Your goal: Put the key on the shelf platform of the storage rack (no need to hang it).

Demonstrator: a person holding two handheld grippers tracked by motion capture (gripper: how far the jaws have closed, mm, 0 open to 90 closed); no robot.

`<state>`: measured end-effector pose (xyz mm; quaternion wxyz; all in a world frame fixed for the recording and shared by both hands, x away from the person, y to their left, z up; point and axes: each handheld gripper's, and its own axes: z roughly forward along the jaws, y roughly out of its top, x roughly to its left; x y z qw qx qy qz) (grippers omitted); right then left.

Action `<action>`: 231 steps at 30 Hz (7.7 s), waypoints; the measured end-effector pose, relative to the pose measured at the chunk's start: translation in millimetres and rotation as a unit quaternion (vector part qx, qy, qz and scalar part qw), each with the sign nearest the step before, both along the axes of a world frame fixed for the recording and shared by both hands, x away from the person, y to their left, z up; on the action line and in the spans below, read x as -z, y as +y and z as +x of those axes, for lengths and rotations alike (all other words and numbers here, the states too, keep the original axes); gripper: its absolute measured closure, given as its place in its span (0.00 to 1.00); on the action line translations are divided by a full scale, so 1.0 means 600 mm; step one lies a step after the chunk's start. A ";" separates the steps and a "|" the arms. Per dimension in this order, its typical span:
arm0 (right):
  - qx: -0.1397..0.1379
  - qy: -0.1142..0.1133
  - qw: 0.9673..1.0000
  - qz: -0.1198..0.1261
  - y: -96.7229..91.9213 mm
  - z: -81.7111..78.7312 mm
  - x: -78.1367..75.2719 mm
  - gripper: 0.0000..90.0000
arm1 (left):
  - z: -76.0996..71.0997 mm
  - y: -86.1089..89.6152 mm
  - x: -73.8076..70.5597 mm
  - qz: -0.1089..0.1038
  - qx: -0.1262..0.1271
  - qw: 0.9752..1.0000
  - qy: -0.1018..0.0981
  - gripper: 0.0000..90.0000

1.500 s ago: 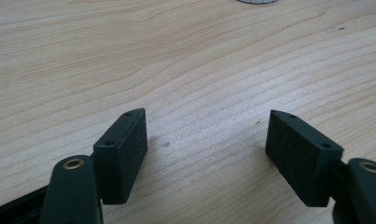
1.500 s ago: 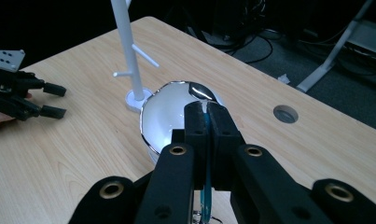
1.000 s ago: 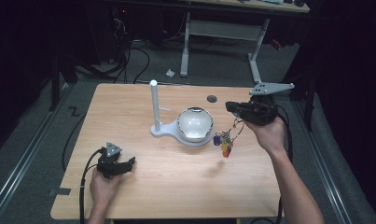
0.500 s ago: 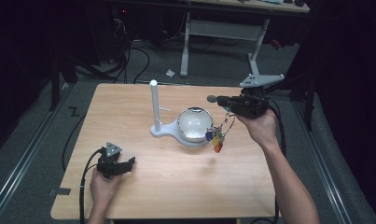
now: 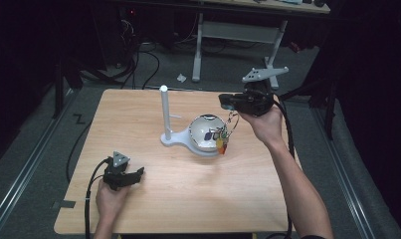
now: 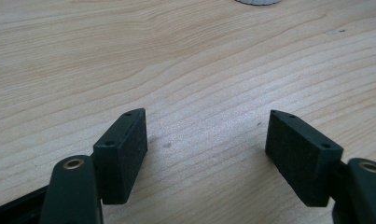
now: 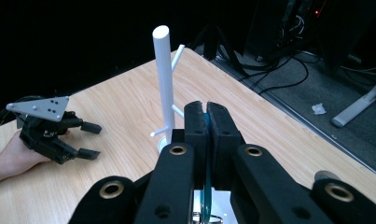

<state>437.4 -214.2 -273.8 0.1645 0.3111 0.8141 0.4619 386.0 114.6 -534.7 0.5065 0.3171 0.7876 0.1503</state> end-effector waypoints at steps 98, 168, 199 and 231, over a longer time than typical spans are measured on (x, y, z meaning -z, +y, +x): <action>0.030 0.075 0.996 -0.040 0.068 0.100 0.154 0.98 | 0.000 0.001 0.000 -0.001 0.001 1.000 -0.001 0.33; 0.119 0.075 0.990 -0.007 -0.077 0.013 0.185 0.61 | 0.000 -0.001 0.001 0.004 0.002 1.000 -0.002 0.33; 0.157 0.040 0.987 0.001 -0.150 -0.092 0.178 0.57 | 0.000 -0.002 0.000 0.000 -0.001 1.000 0.001 0.33; 0.192 0.025 0.981 0.018 -0.181 -0.164 0.227 0.55 | -0.001 -0.003 0.000 -0.002 -0.003 1.000 0.002 0.33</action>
